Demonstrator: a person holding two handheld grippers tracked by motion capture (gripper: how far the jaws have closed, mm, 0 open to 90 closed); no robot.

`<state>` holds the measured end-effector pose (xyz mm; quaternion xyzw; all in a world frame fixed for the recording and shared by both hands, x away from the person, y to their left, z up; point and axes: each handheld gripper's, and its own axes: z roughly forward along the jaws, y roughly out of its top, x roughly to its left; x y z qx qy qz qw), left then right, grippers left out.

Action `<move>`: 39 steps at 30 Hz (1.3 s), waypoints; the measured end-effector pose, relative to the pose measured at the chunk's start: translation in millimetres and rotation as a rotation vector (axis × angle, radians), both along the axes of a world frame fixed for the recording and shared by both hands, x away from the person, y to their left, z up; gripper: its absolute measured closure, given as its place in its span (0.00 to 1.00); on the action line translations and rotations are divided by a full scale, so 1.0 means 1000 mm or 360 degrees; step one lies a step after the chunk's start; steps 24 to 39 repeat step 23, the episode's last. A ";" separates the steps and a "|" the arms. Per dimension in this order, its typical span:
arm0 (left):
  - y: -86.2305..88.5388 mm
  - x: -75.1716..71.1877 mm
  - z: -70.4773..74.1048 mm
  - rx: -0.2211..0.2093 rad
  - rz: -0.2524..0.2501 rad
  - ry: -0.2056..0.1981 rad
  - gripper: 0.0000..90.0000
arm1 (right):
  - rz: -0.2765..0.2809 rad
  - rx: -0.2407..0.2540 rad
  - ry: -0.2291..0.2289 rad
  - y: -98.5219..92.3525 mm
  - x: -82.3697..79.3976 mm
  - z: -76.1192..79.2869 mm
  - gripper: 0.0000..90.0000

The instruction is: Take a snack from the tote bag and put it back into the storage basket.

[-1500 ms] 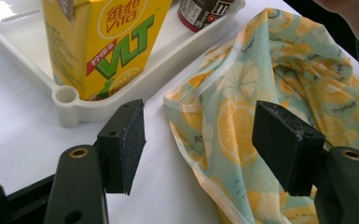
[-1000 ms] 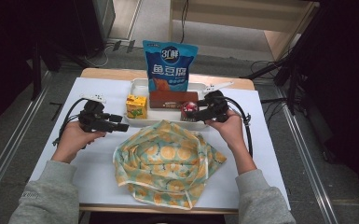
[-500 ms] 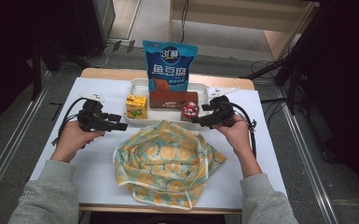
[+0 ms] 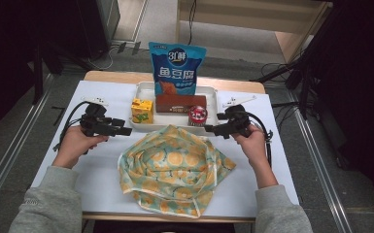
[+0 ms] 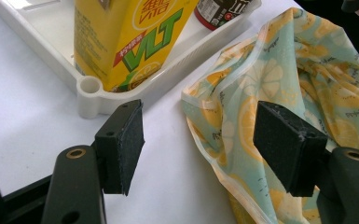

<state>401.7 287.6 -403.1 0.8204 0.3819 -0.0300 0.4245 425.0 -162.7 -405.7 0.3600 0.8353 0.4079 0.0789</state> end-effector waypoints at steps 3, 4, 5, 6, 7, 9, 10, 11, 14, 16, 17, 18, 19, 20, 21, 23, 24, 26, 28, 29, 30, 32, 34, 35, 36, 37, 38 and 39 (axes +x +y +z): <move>0.001 0.000 0.000 0.0002 0.0005 -0.0003 0.37 | -0.0017 -0.0012 -0.0002 -0.004 -0.001 -0.002 0.24; 0.001 0.000 0.000 0.0003 0.0006 -0.0003 0.37 | -0.0019 -0.0008 0.0003 -0.006 -0.002 -0.003 0.24; 0.001 0.001 -0.001 0.0005 0.0006 0.0000 0.37 | -0.0027 -0.0004 0.0008 -0.007 -0.002 -0.004 0.24; 0.001 0.001 -0.001 0.0005 0.0006 0.0000 0.37 | -0.0027 -0.0004 0.0008 -0.007 -0.002 -0.004 0.24; 0.001 0.001 -0.001 0.0009 0.0004 0.0002 0.37 | -0.0030 -0.0007 0.0004 -0.009 -0.003 -0.004 0.24; 0.001 0.002 -0.002 0.0015 -0.0002 0.0011 0.37 | -0.0043 -0.0012 0.0003 -0.013 -0.005 -0.007 0.24; 0.000 0.002 -0.003 0.0021 0.0003 0.0022 0.37 | -0.0057 -0.0014 0.0007 -0.014 -0.006 -0.007 0.24; 0.000 0.002 -0.004 0.0029 0.0008 0.0021 0.36 | -0.0068 -0.0021 0.0004 -0.016 -0.007 -0.008 0.24; 0.000 0.002 -0.005 0.0043 0.0007 0.0018 0.36 | -0.0077 -0.0032 0.0001 -0.021 -0.010 -0.010 0.24; 0.000 0.002 -0.005 0.0042 0.0009 0.0015 0.36 | -0.0079 -0.0027 0.0005 -0.025 -0.011 -0.013 0.24; 0.000 0.002 -0.005 0.0041 0.0009 0.0014 0.36 | -0.0079 -0.0031 0.0010 -0.027 -0.012 -0.014 0.24; 0.000 0.002 -0.005 0.0041 0.0009 0.0011 0.36 | -0.0080 -0.0035 0.0007 -0.028 -0.012 -0.016 0.25; 0.001 0.002 -0.005 0.0039 0.0011 0.0010 0.36 | -0.0086 -0.0035 0.0012 -0.029 -0.013 -0.017 0.25; 0.001 0.002 -0.005 0.0035 0.0010 0.0009 0.36 | -0.0086 -0.0030 0.0016 -0.030 -0.013 -0.017 0.25; 0.001 0.002 -0.005 0.0035 0.0010 0.0009 0.36 | -0.0086 -0.0030 0.0016 -0.030 -0.013 -0.017 0.25; 0.001 0.003 -0.005 0.0035 0.0012 0.0007 0.36 | -0.0083 -0.0027 0.0018 -0.031 -0.013 -0.018 0.25; 0.001 0.003 -0.005 0.0035 0.0012 0.0007 0.36 | -0.0083 -0.0027 0.0018 -0.031 -0.013 -0.018 0.25; 0.001 0.003 -0.005 0.0035 0.0012 0.0007 0.36 | -0.0083 -0.0027 0.0018 -0.031 -0.013 -0.018 0.25; 0.001 0.003 -0.005 0.0035 0.0012 0.0007 0.36 | -0.0083 -0.0027 0.0018 -0.031 -0.013 -0.018 0.25; 0.001 0.003 -0.005 0.0035 0.0012 0.0007 0.36 | -0.0083 -0.0027 0.0018 -0.031 -0.013 -0.018 0.25; 0.001 0.003 -0.005 0.0035 0.0012 0.0007 0.36 | -0.0083 -0.0027 0.0018 -0.031 -0.013 -0.018 0.25; 0.001 0.003 -0.005 0.0035 0.0012 0.0007 0.36 | -0.0083 -0.0027 0.0018 -0.031 -0.013 -0.018 0.25; 0.001 0.003 -0.005 0.0035 0.0012 0.0007 0.36 | -0.0083 -0.0027 0.0018 -0.031 -0.013 -0.018 0.25; 0.001 0.003 -0.005 0.0035 0.0012 0.0007 0.36 | -0.0083 -0.0027 0.0018 -0.031 -0.013 -0.018 0.25; 0.001 0.003 -0.005 0.0035 0.0012 0.0007 0.36 | -0.0083 -0.0027 0.0018 -0.031 -0.013 -0.018 0.25; 0.001 0.003 -0.005 0.0035 0.0012 0.0007 0.36 | -0.0083 -0.0027 0.0018 -0.031 -0.013 -0.018 0.25; 0.001 0.003 -0.005 0.0035 0.0012 0.0007 0.36 | -0.0083 -0.0027 0.0018 -0.031 -0.013 -0.018 0.25; 0.001 0.003 -0.005 0.0035 0.0012 0.0007 0.36 | -0.0083 -0.0027 0.0018 -0.031 -0.013 -0.018 0.25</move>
